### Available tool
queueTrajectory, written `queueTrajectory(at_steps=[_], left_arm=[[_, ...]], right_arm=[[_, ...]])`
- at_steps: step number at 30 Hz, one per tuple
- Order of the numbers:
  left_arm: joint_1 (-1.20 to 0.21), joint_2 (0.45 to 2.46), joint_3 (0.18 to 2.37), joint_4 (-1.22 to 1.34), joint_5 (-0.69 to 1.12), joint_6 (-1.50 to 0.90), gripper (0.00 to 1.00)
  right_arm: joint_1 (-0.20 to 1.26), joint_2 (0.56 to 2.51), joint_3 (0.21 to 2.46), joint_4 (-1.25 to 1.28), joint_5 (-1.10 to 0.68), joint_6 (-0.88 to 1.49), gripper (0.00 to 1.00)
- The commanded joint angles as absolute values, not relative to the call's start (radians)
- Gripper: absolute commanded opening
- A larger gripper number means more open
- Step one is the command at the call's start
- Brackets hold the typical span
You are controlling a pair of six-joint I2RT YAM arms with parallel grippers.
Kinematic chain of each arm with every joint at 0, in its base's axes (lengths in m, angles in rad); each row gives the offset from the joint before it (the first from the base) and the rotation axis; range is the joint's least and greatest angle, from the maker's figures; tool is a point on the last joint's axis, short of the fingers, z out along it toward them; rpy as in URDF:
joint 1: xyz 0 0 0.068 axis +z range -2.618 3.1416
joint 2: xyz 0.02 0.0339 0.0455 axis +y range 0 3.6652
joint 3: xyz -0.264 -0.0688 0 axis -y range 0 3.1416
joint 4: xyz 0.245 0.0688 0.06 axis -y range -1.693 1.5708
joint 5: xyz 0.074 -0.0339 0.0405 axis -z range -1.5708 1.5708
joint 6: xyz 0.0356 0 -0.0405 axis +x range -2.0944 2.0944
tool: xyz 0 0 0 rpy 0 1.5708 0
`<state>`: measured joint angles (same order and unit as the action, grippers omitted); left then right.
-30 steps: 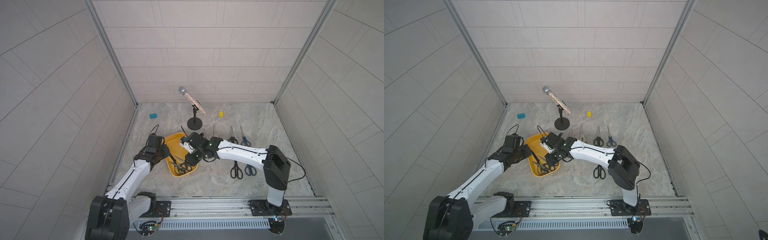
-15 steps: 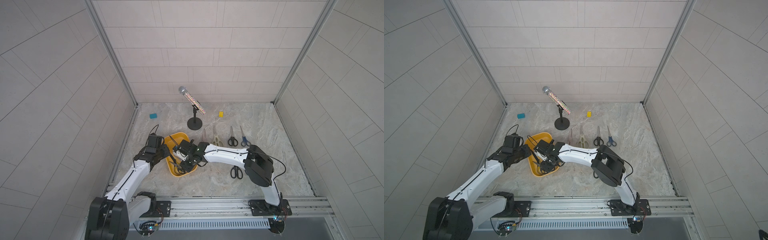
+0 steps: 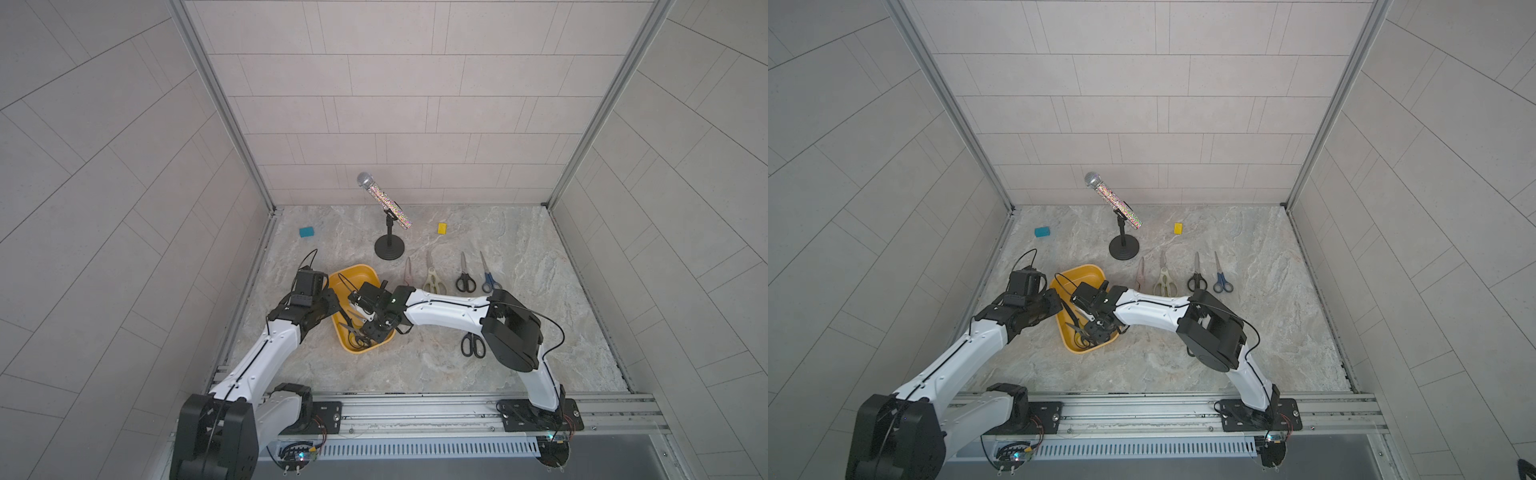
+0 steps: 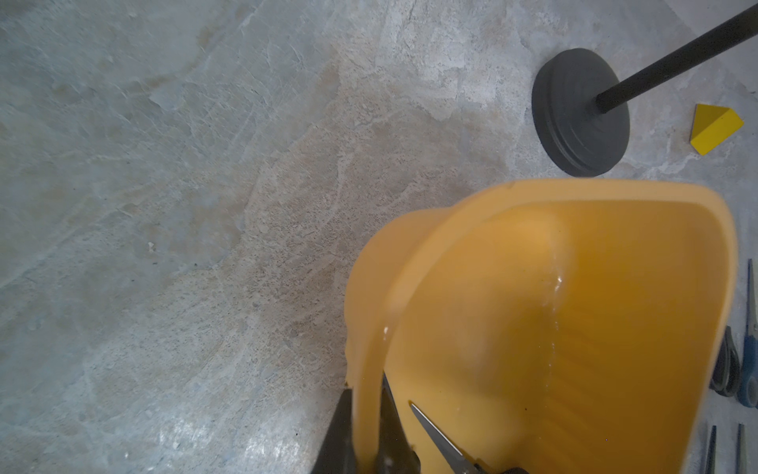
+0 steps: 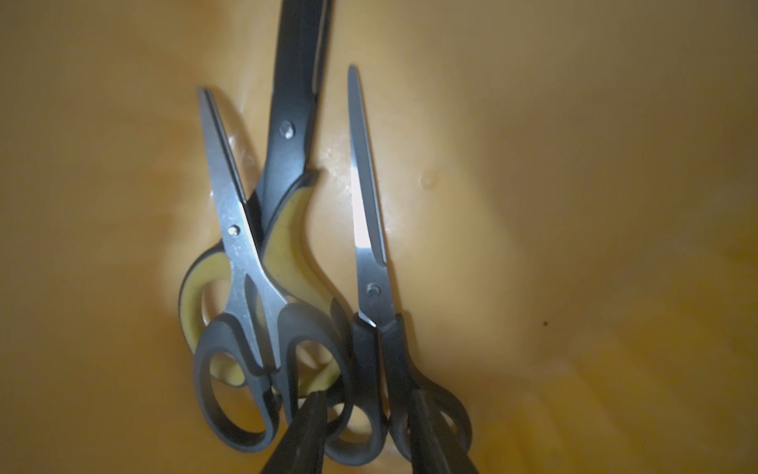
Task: Take the scissors out of the storage box
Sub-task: Pick up the scissors from the storage box.
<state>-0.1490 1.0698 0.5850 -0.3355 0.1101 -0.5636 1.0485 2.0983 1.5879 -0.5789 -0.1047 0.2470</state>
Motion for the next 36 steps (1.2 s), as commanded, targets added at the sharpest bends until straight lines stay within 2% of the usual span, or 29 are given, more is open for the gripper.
queueTrajectory(at_steps=[1,4,8,11,14,18,30,36], left_arm=[[-0.152,1.053,0.605,-0.318,0.123,-0.56,0.0],[-0.152,1.052,0.604,-0.316,0.122,-0.561,0.0],[-0.151,1.053,0.604,-0.316,0.123,-0.56,0.0],[-0.152,1.051,0.604,-0.316,0.123,-0.56,0.0],[-0.152,1.049,0.604,-0.318,0.123,-0.56,0.0],[-0.151,1.048,0.604,-0.318,0.121,-0.561,0.0],[-0.152,1.051,0.612,-0.339,0.083,-0.563,0.0],[-0.152,1.054,0.613,-0.345,0.076,-0.562,0.0]], right_arm=[[1.058,2.13,1.597,-0.569,-0.107,0.262,0.37],[1.062,2.142,1.598,-0.567,-0.101,0.265,0.36],[1.062,2.156,1.606,-0.568,-0.087,0.273,0.3],[1.062,2.17,1.618,-0.57,-0.079,0.279,0.21],[1.062,2.172,1.619,-0.57,-0.062,0.282,0.09],[1.06,2.149,1.611,-0.577,-0.042,0.276,0.0],[1.05,2.026,1.622,-0.707,0.067,0.291,0.0],[1.03,1.995,1.605,-0.713,0.052,0.332,0.0]])
